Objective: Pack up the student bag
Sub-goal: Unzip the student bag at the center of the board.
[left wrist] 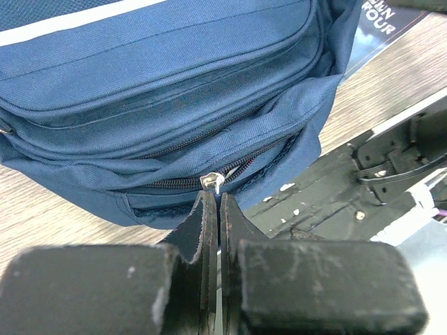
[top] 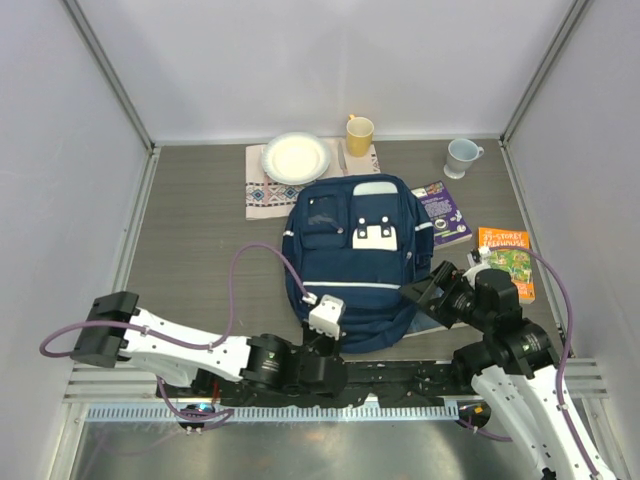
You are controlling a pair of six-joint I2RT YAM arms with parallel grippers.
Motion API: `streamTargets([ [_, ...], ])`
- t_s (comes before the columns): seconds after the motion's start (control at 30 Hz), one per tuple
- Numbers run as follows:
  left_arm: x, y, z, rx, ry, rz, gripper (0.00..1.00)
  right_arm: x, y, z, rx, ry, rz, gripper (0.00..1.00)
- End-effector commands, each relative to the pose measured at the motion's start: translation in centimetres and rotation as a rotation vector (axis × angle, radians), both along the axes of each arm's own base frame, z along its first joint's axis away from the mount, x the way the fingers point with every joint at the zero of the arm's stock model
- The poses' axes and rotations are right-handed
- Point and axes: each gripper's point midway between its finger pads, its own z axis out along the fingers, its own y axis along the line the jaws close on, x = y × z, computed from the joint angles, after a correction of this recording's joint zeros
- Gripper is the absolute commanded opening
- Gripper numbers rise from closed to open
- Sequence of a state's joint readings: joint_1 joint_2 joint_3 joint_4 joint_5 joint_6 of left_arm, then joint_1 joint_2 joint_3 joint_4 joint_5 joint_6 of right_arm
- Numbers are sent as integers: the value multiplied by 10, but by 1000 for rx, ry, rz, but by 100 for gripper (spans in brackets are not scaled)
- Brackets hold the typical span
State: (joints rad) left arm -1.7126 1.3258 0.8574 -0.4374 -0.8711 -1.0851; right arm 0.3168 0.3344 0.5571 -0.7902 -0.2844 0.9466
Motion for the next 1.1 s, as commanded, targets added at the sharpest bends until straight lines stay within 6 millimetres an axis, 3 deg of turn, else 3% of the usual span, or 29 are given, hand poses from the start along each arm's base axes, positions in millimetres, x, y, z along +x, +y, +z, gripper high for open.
streamTargets([
  [0.0, 8, -12, 46, -234, -22, 30, 0, -13, 8, -3, 41, 61, 46, 80],
  [0.17, 10, -12, 54, -288, -32, 18, 0, -21, 15, -17, 78, 127, 78, 71],
  [0.3, 10, -18, 48, -264, -40, 9, 0, -25, 14, -22, 62, 151, 87, 69],
  [0.43, 9, -36, 61, -304, -52, -28, 0, -23, 16, -28, 57, 164, 99, 68],
  [0.63, 11, -46, 67, -264, -85, -76, 0, -14, 22, -38, 57, 185, 109, 58],
  [0.73, 13, -50, 74, -285, -96, -101, 0, -9, 21, -43, 37, 181, 103, 43],
  [0.8, 12, -53, 73, -282, -89, -123, 0, -5, 20, -50, 23, 194, 87, 26],
  [0.83, 11, -53, 73, -280, -91, -129, 0, -3, 19, -52, 16, 196, 77, 12],
  [0.9, 7, -54, 71, -272, -76, -155, 0, 7, 11, -50, -22, 170, 23, 1],
  [0.97, 3, -51, 70, -275, -52, -171, 0, 16, 4, -42, -59, 127, -15, 1],
  [1.03, 0, -38, 54, -215, -19, -175, 0, 30, -14, -22, -138, 64, -97, 1],
  [1.07, -2, -32, 55, -232, 6, -167, 0, 34, -20, -15, -166, 44, -122, 1],
])
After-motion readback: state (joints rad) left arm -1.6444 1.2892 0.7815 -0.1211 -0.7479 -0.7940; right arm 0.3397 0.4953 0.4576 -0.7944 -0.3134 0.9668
